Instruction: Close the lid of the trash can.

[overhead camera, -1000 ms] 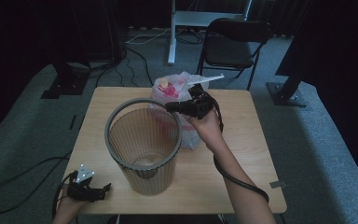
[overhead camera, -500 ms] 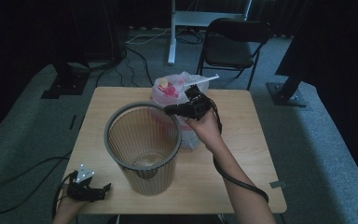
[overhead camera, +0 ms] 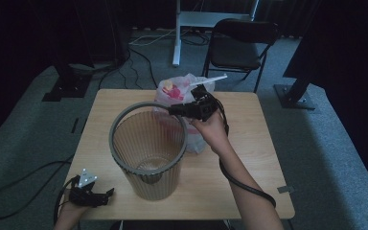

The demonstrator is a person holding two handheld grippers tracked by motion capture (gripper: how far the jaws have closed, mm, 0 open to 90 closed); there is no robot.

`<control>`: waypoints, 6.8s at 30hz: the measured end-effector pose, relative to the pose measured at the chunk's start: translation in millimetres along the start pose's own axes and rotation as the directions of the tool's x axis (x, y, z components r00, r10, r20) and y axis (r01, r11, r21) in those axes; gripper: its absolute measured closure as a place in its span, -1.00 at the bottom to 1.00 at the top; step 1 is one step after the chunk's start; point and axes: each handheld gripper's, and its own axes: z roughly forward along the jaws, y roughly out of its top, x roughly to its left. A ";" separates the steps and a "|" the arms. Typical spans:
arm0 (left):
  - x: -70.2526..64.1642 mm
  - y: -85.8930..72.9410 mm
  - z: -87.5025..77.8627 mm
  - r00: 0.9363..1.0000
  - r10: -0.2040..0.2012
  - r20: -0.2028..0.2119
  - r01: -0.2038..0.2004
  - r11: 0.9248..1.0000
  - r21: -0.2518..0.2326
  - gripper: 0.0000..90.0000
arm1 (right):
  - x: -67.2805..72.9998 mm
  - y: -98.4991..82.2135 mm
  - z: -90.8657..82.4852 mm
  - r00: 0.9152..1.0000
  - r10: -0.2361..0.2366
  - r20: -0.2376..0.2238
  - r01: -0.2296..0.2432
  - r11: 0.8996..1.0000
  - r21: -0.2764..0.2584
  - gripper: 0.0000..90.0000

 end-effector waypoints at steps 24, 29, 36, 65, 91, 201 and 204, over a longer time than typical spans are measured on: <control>0.0 -0.1 -0.1 1.000 -0.001 0.001 0.001 1.000 0.000 -0.96 | -1.1 -2.7 4.0 1.000 -0.004 -0.017 0.006 0.998 0.061 0.21; 0.0 -0.2 -0.1 1.000 0.000 0.001 0.000 1.000 -0.001 -0.96 | -0.9 -3.4 5.3 1.000 -0.006 0.008 0.006 0.998 0.061 -0.14; 0.0 -0.2 -0.1 1.000 -0.001 0.001 0.001 1.000 -0.001 -0.96 | -0.3 -6.7 10.6 1.000 -0.017 0.019 0.016 0.997 0.076 -0.71; -0.1 -0.6 -0.3 1.000 0.000 0.000 0.000 1.000 -0.002 -0.96 | -14.7 -41.2 -18.3 0.995 0.006 0.096 0.000 0.998 -0.059 -0.70; 0.0 -0.9 -0.4 1.000 0.000 0.000 0.000 1.000 -0.003 -0.96 | -40.6 -93.5 -48.1 0.976 0.091 0.196 -0.060 0.985 -0.161 -0.70; 0.3 -0.9 -0.6 1.000 0.001 0.000 -0.001 1.000 -0.001 -0.96 | -109.0 -342.1 -122.9 0.784 0.270 0.559 -0.210 0.963 -0.170 -0.72; 0.3 -0.8 -0.6 1.000 0.001 0.000 -0.001 1.000 0.000 -0.96 | -107.8 -346.3 -125.7 0.779 0.276 0.563 -0.213 0.961 -0.177 -0.72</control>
